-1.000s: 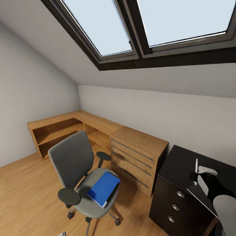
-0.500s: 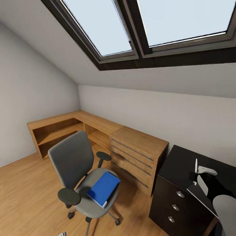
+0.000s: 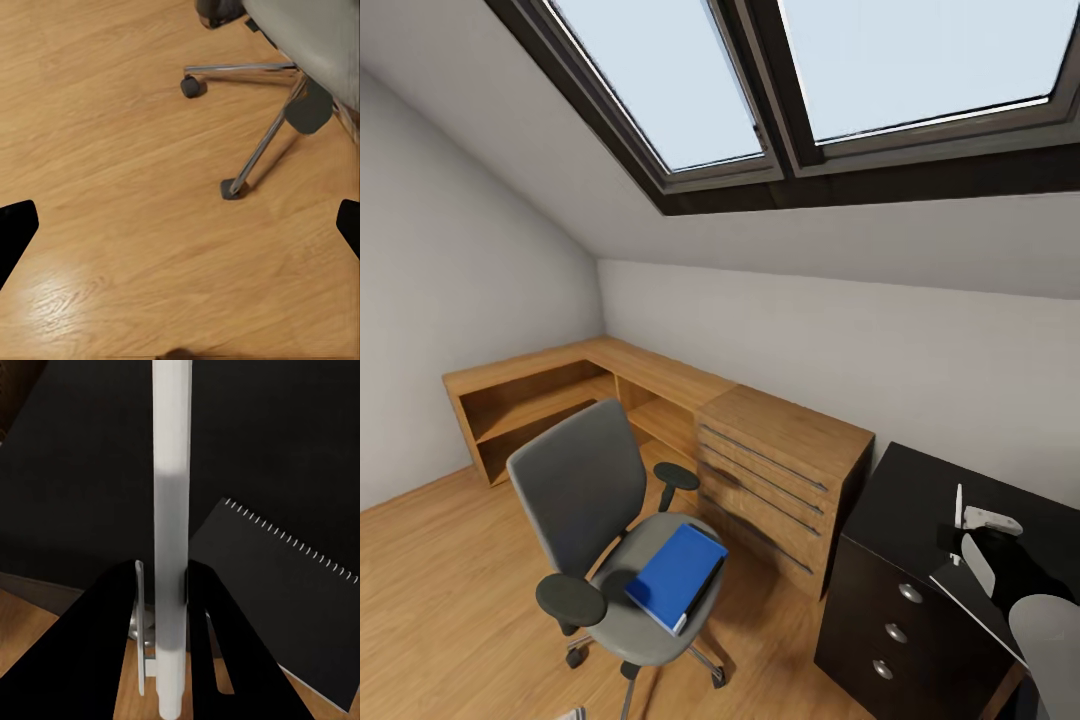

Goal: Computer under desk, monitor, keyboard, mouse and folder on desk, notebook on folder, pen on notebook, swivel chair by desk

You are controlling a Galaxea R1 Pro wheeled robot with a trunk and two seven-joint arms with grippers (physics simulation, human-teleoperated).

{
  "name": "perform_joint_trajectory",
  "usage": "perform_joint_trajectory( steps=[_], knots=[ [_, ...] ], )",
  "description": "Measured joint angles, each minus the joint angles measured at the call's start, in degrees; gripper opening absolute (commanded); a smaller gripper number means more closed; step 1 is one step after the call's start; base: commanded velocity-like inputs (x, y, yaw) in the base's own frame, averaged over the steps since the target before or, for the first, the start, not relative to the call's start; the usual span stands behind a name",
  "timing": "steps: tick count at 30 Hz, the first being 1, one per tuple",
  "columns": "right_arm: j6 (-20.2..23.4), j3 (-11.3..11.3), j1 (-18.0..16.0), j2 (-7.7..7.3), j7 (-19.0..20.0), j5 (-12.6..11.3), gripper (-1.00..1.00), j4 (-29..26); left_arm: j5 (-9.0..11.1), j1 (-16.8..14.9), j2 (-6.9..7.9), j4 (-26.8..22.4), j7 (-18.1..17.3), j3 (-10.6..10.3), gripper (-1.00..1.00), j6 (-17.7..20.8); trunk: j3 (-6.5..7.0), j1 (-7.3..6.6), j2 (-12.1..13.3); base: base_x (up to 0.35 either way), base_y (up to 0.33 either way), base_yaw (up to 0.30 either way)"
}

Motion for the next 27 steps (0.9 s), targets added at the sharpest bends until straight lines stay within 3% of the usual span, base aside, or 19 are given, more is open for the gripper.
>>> perform_joint_trajectory(
  steps=[6, 11, 13, 18, 24, 25, 27],
  knots=[
    [0.00, 0.00, 0.00, 0.06, 0.00, -0.05, -1.00, 0.00, -2.09, 0.00, -2.00, 0.42, 0.04, -0.52, 1.00, -0.47, 0.00, 0.00, 0.00, 0.000, 0.000, 0.000],
    [0.00, 0.02, 0.00, 0.19, 0.00, -0.08, -1.00, 0.00, -7.24, 0.00, -3.71, -0.01, 0.22, -2.47, 1.00, -0.42, 0.00, 0.00, 0.00, 0.000, 0.000, 0.000],
    [0.00, 0.01, 0.00, 0.53, 0.00, -0.06, -1.00, 0.00, -9.38, 0.00, -5.24, -0.78, 0.29, -3.01, 1.00, -0.04, 0.00, 0.00, 0.00, 0.000, 0.000, 0.000],
    [0.00, 0.02, 0.00, 1.10, -0.05, 0.01, -1.00, -0.01, -11.37, 0.01, -8.17, -3.29, 0.45, -3.59, 1.00, 3.34, 0.00, 0.00, 0.00, 0.000, 0.000, 0.000],
    [0.04, 0.02, 0.00, 1.34, -0.01, 0.00, -1.00, 0.00, -12.01, 0.01, -9.94, -14.02, 0.41, -3.81, 1.00, 16.54, 0.00, 0.00, 0.00, 0.000, 0.000, 0.000],
    [0.05, 0.03, 0.00, 1.38, -0.01, -0.03, -1.00, 0.01, -11.58, -0.02, -9.96, -20.29, 0.46, -4.23, 1.00, 22.96, 0.01, 0.00, 0.01, 0.000, 0.000, 0.000],
    [0.07, 0.02, 0.00, 1.44, 0.00, -0.05, -1.00, 0.00, -11.71, -0.01, -9.96, -25.75, 0.48, -4.33, 1.00, 27.35, 0.01, 0.00, 0.00, 0.000, 0.000, 0.000]
  ],
)
